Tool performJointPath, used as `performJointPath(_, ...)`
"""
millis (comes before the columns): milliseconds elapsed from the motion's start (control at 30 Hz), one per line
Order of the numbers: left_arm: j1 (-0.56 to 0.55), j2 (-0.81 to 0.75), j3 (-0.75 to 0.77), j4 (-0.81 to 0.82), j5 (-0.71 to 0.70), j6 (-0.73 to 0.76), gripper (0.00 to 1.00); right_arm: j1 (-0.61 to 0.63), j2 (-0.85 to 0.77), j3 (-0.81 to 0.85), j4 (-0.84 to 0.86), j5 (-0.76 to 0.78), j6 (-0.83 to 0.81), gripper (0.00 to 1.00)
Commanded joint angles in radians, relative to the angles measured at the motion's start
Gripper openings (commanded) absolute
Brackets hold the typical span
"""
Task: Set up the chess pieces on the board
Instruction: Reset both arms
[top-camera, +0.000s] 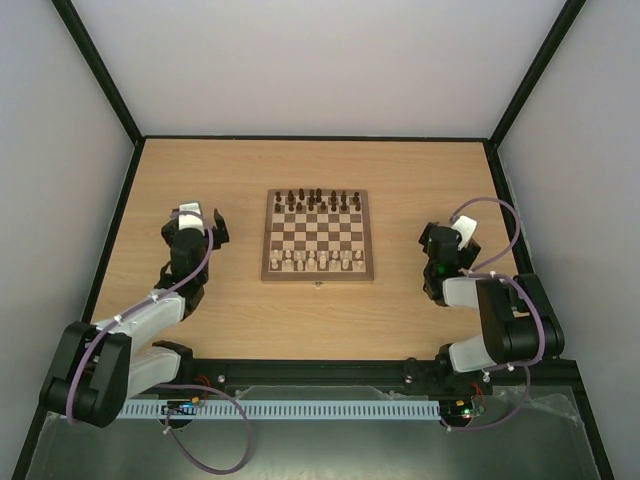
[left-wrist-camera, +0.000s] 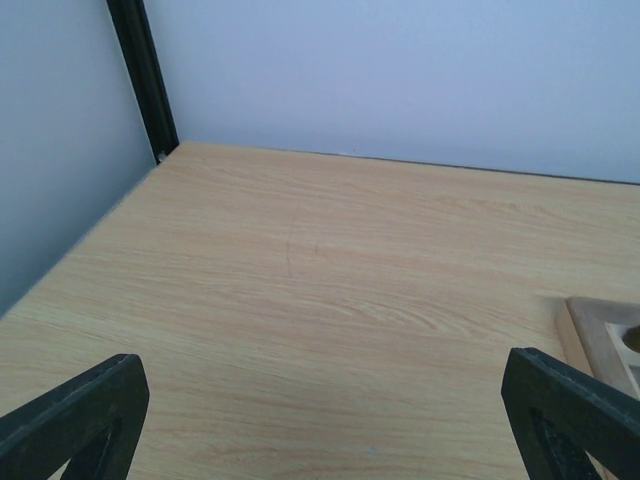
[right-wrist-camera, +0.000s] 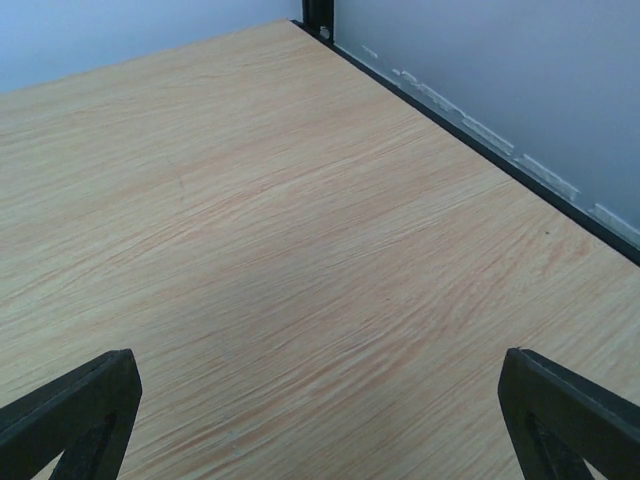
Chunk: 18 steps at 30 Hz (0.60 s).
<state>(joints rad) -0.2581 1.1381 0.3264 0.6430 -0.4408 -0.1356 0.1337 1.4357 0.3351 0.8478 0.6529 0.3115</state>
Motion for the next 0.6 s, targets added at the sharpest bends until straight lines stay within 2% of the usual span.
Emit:
performJointPath(0,0.043,-0.019,-0.033,0.118,0.011,0.028,1.0,-0.034,0.026,0.016,0.116,-0.03,-0.018,0.99)
performJointPath(167,0.105,0.041,-0.122,0.265,0.091,0.026,1.0,-0.06,0.035,0.025,0.103,-0.084,-0.012,0.98)
performJointPath(433,0.142,0.153,-0.086,0.328,0.129,0.003,1.0,-0.06,-0.085,-0.152,0.316,-0.15,-0.051,0.99)
performJointPath(567,0.167,0.227,-0.023,0.304,0.128,-0.002,1.0,-0.06,-0.083,-0.157,0.33,-0.199,-0.077,0.99)
